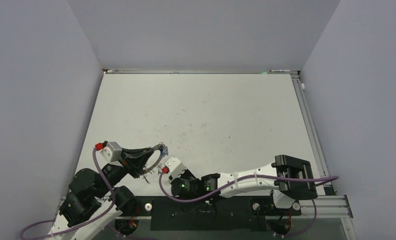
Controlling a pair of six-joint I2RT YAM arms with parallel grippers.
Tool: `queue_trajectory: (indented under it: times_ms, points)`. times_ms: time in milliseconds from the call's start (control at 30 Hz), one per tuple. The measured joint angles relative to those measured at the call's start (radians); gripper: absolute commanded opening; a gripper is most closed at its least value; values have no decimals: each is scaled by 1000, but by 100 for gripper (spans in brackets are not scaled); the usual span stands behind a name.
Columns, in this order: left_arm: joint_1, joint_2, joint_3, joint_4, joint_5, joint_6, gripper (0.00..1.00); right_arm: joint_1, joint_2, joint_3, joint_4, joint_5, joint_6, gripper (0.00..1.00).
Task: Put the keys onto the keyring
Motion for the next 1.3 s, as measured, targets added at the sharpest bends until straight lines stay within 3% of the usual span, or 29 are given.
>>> queue_trajectory:
  times_ms: [67,167,600,1300]
  points:
    - [8,1,0,0,9,0,0,-13,-24,-11,8,-24,-5,46]
    - [26,1,0,0,15,0,0,-29,-19,-11,28,-58,-8,52]
    - [47,-21,-6,0,-16,0,0,-94,203,79,61,-133,132,39]
    - [47,-33,-6,0,-16,0,0,-100,201,94,118,-148,177,39]
